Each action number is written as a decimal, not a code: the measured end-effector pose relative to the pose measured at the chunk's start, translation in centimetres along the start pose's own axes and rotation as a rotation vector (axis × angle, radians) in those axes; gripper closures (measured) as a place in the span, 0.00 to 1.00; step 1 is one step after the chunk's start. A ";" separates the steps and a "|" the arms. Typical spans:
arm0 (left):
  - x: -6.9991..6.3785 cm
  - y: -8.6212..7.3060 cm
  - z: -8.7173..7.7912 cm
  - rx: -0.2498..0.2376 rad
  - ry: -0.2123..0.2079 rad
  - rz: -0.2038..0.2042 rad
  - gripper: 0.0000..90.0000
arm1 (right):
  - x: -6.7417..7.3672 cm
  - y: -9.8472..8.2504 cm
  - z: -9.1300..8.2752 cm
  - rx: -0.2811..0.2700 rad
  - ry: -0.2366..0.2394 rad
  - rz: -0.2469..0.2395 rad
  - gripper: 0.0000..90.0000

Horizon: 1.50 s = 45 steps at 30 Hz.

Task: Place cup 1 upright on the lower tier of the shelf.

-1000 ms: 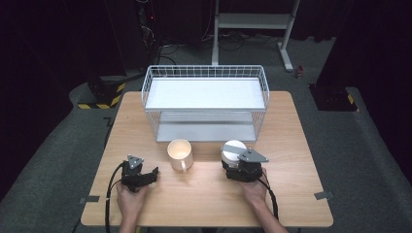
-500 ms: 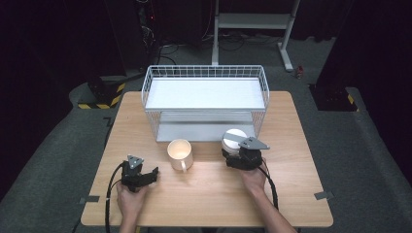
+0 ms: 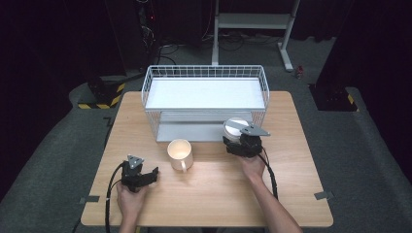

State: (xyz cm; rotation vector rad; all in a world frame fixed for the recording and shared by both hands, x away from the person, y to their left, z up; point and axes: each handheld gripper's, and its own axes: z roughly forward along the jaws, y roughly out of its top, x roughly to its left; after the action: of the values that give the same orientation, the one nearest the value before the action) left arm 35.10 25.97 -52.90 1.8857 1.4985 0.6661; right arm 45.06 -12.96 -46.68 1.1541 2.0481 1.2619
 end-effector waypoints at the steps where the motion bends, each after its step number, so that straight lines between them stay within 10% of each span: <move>1: 0.0 0.0 0.0 0.000 0.000 0.000 0.23 | 0.0 0.1 0.2 0.002 0.000 0.005 0.21; 45: 0.0 0.0 -0.1 0.001 0.003 0.002 0.23 | -1.1 1.0 6.7 0.008 -0.117 0.040 0.21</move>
State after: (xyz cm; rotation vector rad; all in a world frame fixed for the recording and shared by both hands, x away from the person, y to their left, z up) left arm 35.03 25.94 -52.89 1.8883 1.4993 0.6690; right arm 51.02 -10.33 -48.93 1.2484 1.9555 1.1772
